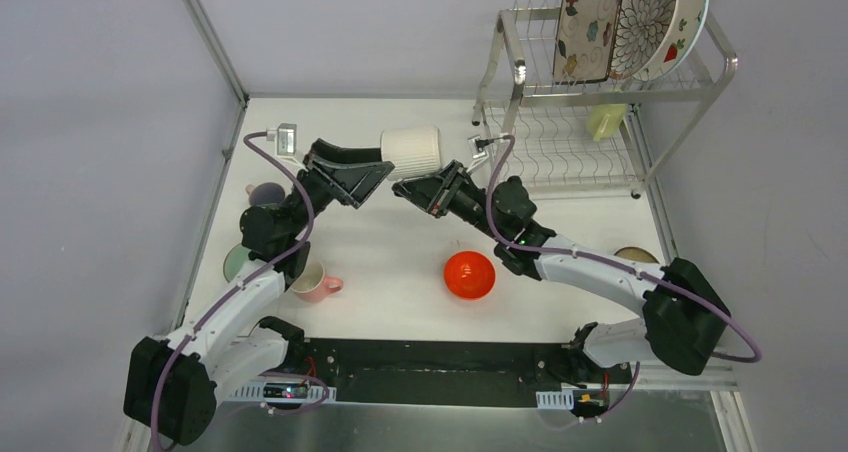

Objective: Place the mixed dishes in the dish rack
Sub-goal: Turn the cup upside down in the dish rack.

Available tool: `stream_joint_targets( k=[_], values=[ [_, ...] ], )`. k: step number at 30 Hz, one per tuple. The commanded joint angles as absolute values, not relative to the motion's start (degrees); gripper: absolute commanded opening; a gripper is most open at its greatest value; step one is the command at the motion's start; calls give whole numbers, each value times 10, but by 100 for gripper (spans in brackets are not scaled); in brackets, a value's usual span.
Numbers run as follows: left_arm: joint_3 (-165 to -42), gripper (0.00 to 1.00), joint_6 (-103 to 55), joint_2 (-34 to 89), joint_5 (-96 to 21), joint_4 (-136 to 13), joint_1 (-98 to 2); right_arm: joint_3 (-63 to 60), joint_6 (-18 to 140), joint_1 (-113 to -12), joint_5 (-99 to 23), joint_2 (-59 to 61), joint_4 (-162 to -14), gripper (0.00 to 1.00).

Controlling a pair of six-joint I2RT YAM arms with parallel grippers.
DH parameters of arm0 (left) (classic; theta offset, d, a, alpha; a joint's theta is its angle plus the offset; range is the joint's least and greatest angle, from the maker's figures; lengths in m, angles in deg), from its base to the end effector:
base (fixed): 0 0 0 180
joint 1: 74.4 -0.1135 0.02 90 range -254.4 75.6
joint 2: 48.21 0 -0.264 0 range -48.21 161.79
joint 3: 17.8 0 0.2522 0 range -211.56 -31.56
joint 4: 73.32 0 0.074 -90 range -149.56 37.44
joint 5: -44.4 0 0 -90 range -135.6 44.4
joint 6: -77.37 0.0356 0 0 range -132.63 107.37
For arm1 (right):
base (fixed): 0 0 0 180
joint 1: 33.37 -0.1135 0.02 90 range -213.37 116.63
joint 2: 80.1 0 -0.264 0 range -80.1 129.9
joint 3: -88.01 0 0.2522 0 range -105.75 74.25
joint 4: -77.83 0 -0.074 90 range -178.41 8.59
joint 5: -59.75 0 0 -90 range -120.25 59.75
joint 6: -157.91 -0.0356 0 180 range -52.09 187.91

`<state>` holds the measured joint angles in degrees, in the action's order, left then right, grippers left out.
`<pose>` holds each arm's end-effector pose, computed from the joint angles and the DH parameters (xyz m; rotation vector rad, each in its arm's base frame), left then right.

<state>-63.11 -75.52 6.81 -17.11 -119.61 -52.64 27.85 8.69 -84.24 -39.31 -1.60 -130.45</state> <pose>0.1811 -0.0906 0.3500 0.1241 1.1407 -1.5632 0.1940 0.2473 0.3117 -0.0346 1.6321 1.6596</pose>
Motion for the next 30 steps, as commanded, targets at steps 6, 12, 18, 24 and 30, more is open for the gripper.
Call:
stream_joint_targets(
  k=[6,12,18,24,30],
  values=[
    [-665,99,-575,-24,-130,-976,-525,311,140,-837,-308,-135,-1230,0],
    [-716,99,-405,-67,-143,-771,-524,334,169,-836,-239,-199,-1080,0],
    [-791,99,-197,-83,-197,-523,-524,351,186,-836,-171,-288,-884,0],
    [-787,99,-41,-113,-247,-458,-524,359,208,-837,-100,-362,-746,0],
    [-747,99,-23,-144,-352,-455,-524,326,273,-834,-20,-376,-654,0]
  ],
)
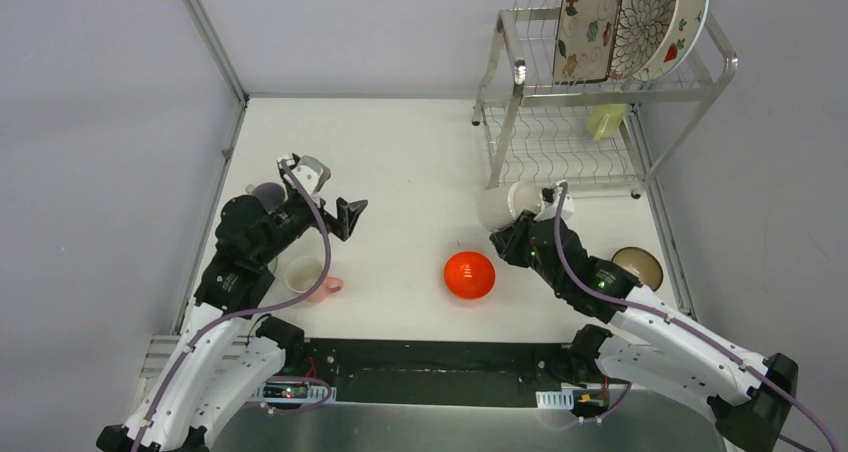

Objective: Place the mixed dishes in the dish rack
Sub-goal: Turn the cup upside down in the dish rack.

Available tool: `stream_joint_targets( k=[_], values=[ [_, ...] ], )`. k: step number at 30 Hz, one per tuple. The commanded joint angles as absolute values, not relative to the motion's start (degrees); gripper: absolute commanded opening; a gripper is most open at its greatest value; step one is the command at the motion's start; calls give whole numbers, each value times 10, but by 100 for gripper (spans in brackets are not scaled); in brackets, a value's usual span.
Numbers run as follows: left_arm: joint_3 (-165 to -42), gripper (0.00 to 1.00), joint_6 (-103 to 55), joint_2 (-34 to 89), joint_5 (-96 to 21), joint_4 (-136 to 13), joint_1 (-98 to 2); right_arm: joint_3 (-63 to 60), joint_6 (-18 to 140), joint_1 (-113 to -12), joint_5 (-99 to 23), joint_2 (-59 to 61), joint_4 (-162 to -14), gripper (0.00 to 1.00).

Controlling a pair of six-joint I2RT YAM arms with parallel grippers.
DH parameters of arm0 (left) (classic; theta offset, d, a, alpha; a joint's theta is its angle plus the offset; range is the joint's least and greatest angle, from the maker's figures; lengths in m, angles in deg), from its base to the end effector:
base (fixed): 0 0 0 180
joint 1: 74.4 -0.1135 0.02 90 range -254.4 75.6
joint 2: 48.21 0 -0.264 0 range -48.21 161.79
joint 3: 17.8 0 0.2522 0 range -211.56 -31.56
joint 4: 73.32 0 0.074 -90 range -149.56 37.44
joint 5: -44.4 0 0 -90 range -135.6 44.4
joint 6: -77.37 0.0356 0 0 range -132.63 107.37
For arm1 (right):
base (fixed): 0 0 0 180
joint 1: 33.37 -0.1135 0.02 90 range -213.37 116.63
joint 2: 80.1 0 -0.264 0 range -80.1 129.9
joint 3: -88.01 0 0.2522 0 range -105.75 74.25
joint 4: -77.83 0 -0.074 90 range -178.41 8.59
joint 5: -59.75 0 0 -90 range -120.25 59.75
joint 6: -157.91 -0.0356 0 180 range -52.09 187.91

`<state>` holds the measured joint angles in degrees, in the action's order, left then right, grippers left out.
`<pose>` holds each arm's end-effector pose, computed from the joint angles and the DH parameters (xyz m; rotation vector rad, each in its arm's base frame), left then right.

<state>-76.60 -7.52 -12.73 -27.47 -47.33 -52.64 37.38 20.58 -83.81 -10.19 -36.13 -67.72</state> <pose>0.1299 -0.0638 0.3615 0.6154 1.5161 -0.4789 0.1212 0.1276 0.2759 0.1660 2.0929 0.7062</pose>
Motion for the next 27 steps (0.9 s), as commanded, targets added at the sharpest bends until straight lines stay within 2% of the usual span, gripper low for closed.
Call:
stream_joint_targets(
  k=[1,9,27],
  values=[
    [-740,99,-23,-149,-355,-455,-524,316,287,-830,-12,-371,-646,0],
    [-700,99,-39,-172,-388,-456,-524,258,381,-717,-59,-293,-628,0],
    [-683,99,-40,-202,-374,-459,-513,233,535,-538,-106,-126,-788,0]
  ],
)
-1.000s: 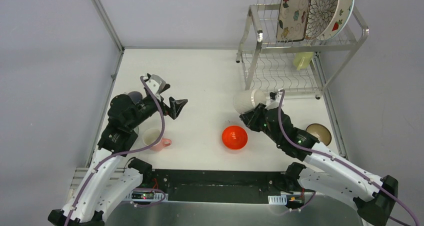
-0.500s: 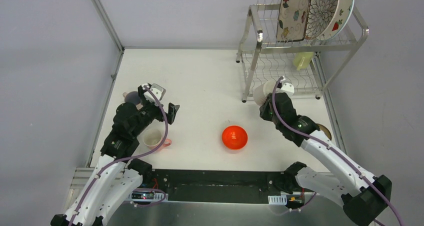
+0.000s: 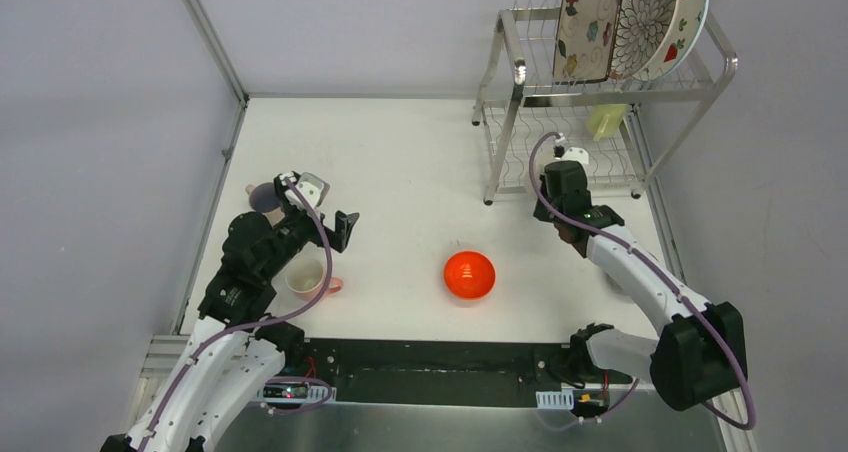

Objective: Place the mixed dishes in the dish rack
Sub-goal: Turn the cup upside down in the dish rack.

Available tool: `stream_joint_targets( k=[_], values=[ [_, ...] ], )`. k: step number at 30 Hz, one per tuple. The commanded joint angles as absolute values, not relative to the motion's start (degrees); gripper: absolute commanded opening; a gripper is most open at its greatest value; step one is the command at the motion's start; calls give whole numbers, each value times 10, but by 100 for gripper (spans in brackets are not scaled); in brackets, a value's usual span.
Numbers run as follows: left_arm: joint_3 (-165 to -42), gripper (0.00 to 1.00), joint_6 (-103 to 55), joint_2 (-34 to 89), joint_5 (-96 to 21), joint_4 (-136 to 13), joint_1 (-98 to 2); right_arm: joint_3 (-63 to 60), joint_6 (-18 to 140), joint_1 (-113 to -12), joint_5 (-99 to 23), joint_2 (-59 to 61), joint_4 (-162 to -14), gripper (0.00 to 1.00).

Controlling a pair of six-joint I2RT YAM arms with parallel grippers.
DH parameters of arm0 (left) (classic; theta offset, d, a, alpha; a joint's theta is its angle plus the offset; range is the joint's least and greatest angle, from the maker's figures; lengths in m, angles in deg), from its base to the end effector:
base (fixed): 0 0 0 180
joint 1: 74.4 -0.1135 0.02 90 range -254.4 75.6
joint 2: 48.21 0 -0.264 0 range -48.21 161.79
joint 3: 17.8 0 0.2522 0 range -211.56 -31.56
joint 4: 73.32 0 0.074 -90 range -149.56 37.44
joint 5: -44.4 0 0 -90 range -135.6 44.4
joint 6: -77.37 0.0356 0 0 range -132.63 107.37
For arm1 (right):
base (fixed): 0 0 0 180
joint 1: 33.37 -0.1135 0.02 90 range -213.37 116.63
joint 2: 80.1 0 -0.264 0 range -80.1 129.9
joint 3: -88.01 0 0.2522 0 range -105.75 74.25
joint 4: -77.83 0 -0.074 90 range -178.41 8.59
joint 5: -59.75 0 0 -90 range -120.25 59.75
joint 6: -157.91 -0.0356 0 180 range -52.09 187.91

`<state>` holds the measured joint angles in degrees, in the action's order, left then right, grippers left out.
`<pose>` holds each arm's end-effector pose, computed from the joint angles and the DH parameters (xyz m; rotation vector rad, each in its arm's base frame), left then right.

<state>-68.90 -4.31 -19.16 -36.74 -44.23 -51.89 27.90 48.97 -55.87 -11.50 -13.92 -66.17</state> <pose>0.1192 -0.0553 0.3230 0.5635 1.6062 -0.3160 0.2299 0.0828 0.2562 0.0952 2.2561 0.0064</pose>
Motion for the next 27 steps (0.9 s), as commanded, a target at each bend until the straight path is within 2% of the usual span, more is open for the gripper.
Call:
stream_joint_targets(
  k=[1,27],
  values=[
    [-682,99,-38,-205,-375,-459,-512,229,542,-532,-105,-118,-793,0],
    [-676,99,-19,-222,-411,-454,-496,116,650,-403,-109,74,-818,0]
  ],
)
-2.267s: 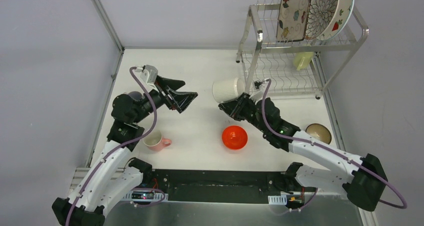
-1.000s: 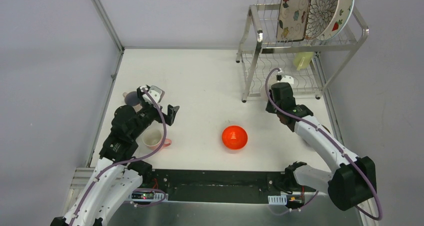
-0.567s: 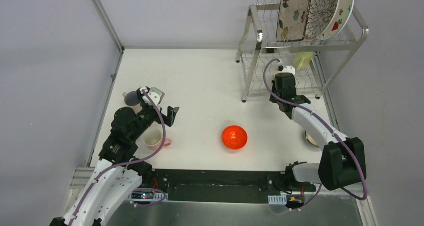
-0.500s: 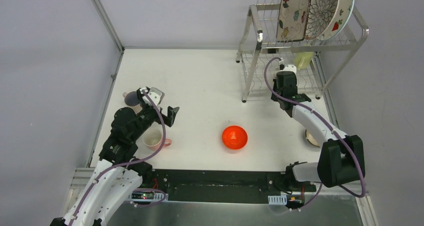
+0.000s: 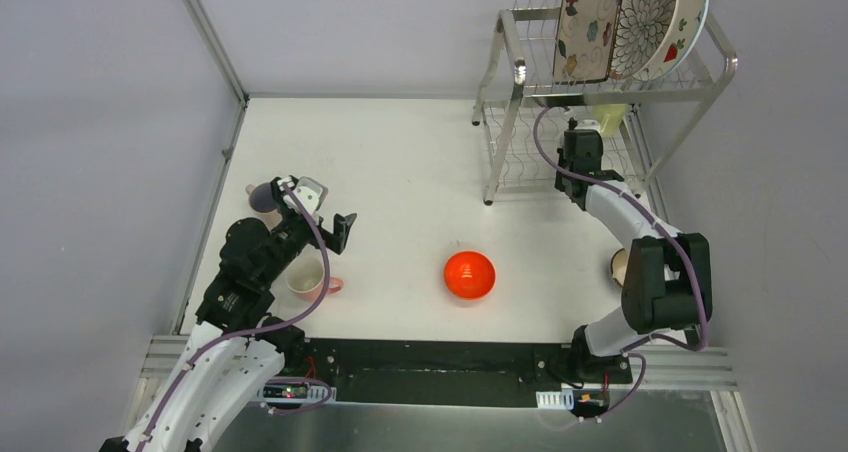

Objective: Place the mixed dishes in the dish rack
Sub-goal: Turn the cup upside down in the dish rack.

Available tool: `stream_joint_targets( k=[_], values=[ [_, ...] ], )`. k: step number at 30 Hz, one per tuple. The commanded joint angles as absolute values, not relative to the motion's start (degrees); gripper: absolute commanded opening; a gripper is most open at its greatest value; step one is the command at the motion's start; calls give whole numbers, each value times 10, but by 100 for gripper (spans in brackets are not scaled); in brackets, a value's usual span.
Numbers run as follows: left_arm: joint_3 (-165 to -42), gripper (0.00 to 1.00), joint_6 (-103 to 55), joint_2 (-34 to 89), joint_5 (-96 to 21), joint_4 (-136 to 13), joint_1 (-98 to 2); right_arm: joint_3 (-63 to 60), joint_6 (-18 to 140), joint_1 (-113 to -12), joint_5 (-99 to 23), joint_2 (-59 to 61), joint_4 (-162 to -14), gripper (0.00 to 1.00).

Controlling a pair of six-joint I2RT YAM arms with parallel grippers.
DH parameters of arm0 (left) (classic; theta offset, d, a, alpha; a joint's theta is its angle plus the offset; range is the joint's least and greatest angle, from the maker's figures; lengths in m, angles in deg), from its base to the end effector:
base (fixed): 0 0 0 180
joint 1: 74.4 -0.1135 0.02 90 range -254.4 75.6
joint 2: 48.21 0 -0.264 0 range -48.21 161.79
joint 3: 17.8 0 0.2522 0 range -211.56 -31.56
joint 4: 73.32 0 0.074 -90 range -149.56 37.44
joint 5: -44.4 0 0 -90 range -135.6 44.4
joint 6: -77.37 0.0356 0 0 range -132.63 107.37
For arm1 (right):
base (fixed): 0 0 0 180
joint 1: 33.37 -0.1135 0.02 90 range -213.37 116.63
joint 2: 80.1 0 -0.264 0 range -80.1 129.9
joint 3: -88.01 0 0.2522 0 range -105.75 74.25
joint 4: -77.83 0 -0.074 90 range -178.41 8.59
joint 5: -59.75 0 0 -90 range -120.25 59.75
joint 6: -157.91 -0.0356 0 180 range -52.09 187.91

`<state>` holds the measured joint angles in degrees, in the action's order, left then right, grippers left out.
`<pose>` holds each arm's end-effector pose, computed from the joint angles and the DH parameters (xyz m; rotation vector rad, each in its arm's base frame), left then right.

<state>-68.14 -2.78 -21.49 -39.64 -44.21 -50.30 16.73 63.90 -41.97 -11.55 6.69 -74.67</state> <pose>0.1118 -0.0541 0.3228 0.5636 1.5756 -0.2747 0.3250 0.0376 0.2362 0.0718 2.2861 -0.2645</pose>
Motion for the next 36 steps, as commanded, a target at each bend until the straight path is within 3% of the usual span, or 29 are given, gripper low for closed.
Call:
stream_joint_targets(
  k=[1,28,36],
  values=[
    [-677,99,-19,-221,-411,-454,-496,110,650,-400,-109,83,-817,0],
    [-675,99,-6,-218,-426,-452,-493,-21,651,-308,-227,266,-880,0],
    [-674,99,-2,-216,-434,-452,-493,-56,659,-299,-258,307,-903,7]
  ],
)
